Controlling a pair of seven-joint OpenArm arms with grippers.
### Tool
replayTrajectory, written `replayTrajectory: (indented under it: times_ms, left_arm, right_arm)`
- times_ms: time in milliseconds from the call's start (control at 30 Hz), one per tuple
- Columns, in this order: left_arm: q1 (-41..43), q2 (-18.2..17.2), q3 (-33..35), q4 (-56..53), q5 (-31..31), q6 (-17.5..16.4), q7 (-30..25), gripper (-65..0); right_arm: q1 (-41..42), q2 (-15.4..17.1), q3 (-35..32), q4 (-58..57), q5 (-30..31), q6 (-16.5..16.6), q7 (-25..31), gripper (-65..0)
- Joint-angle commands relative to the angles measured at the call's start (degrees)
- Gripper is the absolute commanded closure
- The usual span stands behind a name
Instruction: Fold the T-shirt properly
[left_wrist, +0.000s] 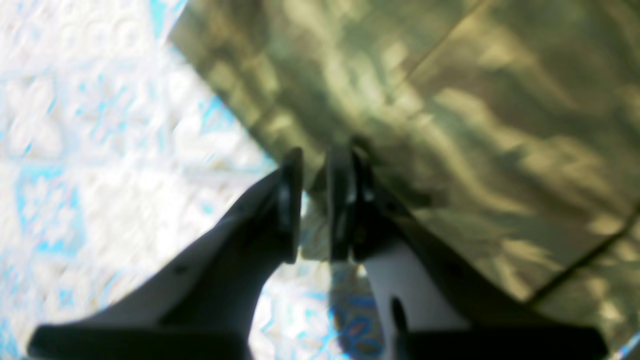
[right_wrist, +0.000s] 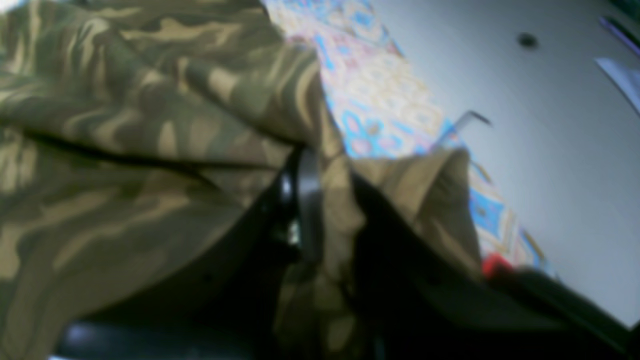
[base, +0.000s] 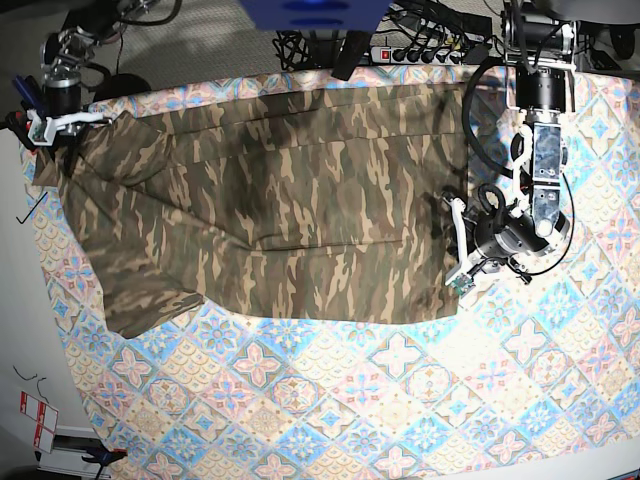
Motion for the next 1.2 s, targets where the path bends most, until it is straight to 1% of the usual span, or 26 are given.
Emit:
replayTrajectory:
  times_ms: [0, 33, 100, 200, 267, 367, 400, 467, 533, 600, 633, 700, 733, 800, 867, 933, 1033, 1100, 1167]
  left_arm:
    - [-1.1, 0.7, 0.0, 0.9, 0.6, 0.2, -0.9, -8.7]
    - [-1.1, 1.5, 0.0, 0.9, 2.6, 0.2, -0.8, -8.7]
    - [-1.1, 3.4, 0.0, 0.8, 6.2, 0.2, -0.8, -8.8]
    - [-1.1, 5.6, 0.0, 0.8, 10.2, 0.2, -0.8, -8.8]
    - [-1.1, 7.0, 0.0, 0.8, 12.7, 0.2, -0.9, -8.8]
    - [-1.3, 8.3, 0.3, 0.8, 15.1, 0.2, -0.9, -8.8]
    - [-1.4, 8.8, 0.3, 0.8, 15.6, 0.2, -0.9, -8.8]
    - [-1.4, 9.1, 0.2, 0.8, 16.1, 0.2, -0.9, -8.8]
    - [-1.4, 9.1, 0.2, 0.8, 16.0, 0.2, -0.9, -8.8]
    - [-1.4, 9.2, 0.1, 0.8, 16.0, 0.2, -0.9, -8.8]
    - [-1.4, 9.2, 0.1, 0.8, 16.0, 0.2, -0.9, -8.8]
    - [-1.4, 9.2, 0.1, 0.8, 16.0, 0.2, -0.9, -8.8]
    - [-1.4, 9.2, 0.0, 0.8, 16.0, 0.2, -0.9, -8.8]
    - [-1.4, 9.2, 0.0, 0.8, 16.0, 0.2, -0.9, -8.8]
    - [-1.3, 9.1, 0.0, 0.8, 16.0, 0.2, -0.9, -8.8]
    - [-1.2, 9.1, 0.0, 0.8, 16.0, 0.2, -0.9, -8.8]
    - [-1.2, 9.1, 0.0, 0.8, 16.0, 0.2, -0.8, -8.8]
    - [-1.1, 9.1, -0.1, 0.8, 16.0, 0.2, -0.7, -8.8]
    - [-1.1, 9.0, -0.1, 0.8, 16.0, 0.2, -0.6, -8.8]
  right_arm:
    - [1.0, 1.1, 0.2, 0.8, 1.5, 0.1, 2.2, -1.5]
    - [0.8, 1.1, 0.2, 0.8, 1.6, 0.1, 1.8, -2.8]
    - [0.8, 1.0, 0.2, 1.3, 2.0, 0.1, -0.7, -8.1]
    - [1.3, -0.6, 2.2, 3.6, 1.7, 0.1, -5.1, -19.1]
    - [1.3, -1.6, 2.8, 7.9, 1.6, 0.1, -7.5, -27.8]
    - [1.3, -2.7, 2.8, 13.7, 1.9, 0.1, -10.1, -39.1]
    - [1.4, -2.9, 3.1, 15.7, 2.0, 0.1, -11.0, -42.1]
    - [1.9, -3.9, 3.3, 19.2, 2.9, 0.1, -11.7, -46.0]
    - [3.1, -4.6, 3.7, 23.0, 6.1, 0.1, -11.9, -46.8]
    - [3.4, -4.8, 5.2, 25.2, 9.4, 0.1, -11.9, -45.9]
    - [3.8, -4.8, 5.7, 25.5, 10.2, 0.1, -12.1, -45.3]
    - [5.1, -4.8, 5.8, 25.5, 9.6, 0.1, -13.5, -44.6]
    - [6.2, -4.7, 5.6, 25.5, 8.8, 0.1, -15.1, -44.4]
    - [10.2, -4.5, 4.3, 25.3, 7.2, 0.1, -20.3, -44.2]
    - [14.4, -4.3, 3.8, 24.0, 6.8, 0.1, -25.6, -44.2]
    - [18.9, -1.9, 3.6, 21.2, 6.8, 0.1, -30.4, -44.2]
    - [25.1, 1.2, 3.6, 14.0, 6.8, 0.1, -35.6, -44.2]
    - [28.7, 4.2, 3.6, 8.3, 6.5, 0.1, -37.4, -44.2]
    - [30.8, 7.2, 3.6, 2.1, 5.2, 0.1, -37.9, -44.3]
